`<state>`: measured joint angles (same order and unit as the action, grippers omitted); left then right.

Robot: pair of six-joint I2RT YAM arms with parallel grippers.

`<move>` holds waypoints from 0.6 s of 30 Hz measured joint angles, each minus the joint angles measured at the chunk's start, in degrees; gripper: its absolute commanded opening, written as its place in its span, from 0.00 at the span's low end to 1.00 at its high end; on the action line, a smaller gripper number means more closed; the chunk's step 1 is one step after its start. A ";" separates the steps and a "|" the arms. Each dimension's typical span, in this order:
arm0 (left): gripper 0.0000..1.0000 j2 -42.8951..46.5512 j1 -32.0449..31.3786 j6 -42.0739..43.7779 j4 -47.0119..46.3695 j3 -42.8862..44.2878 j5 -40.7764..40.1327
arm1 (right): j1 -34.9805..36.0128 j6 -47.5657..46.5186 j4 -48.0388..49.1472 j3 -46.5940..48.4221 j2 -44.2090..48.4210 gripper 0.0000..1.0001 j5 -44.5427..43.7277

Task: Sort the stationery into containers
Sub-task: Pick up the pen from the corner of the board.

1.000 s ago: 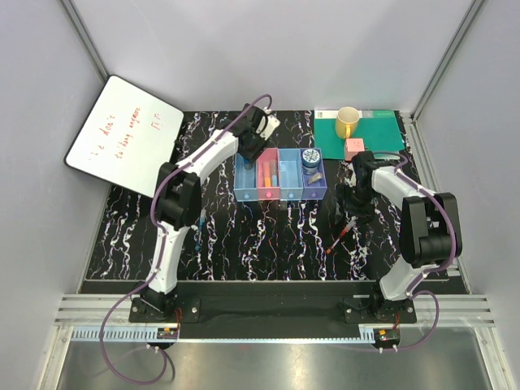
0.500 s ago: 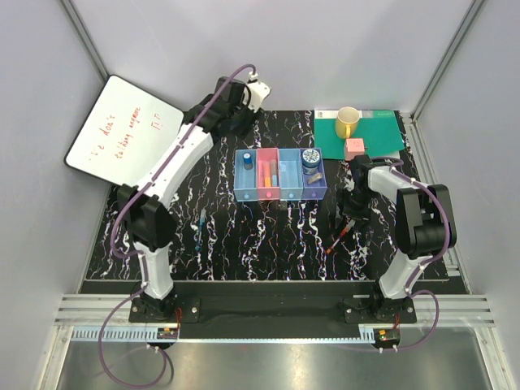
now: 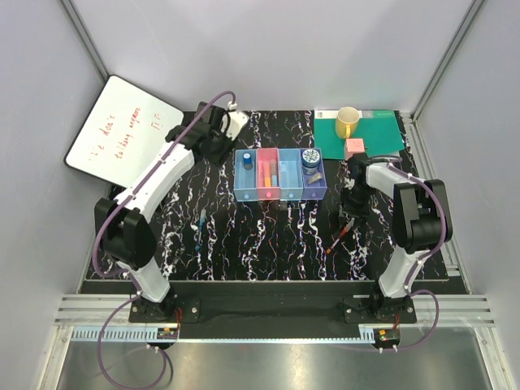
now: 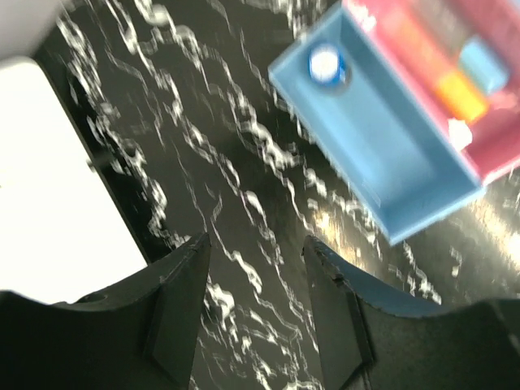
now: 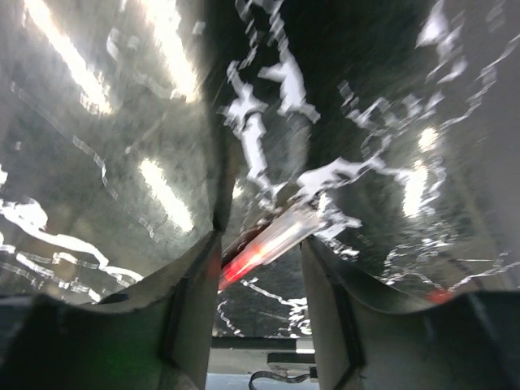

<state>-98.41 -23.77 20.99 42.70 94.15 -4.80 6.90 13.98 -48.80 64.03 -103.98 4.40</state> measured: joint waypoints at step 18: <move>0.54 7.48 3.98 -1.68 2.29 -9.14 0.11 | 2.16 -0.68 -2.93 7.65 -5.70 0.29 -5.22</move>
<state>-90.94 -19.79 19.31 44.99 85.01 -4.69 9.06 13.30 -51.72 71.68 -109.69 -0.82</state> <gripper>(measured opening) 0.539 0.337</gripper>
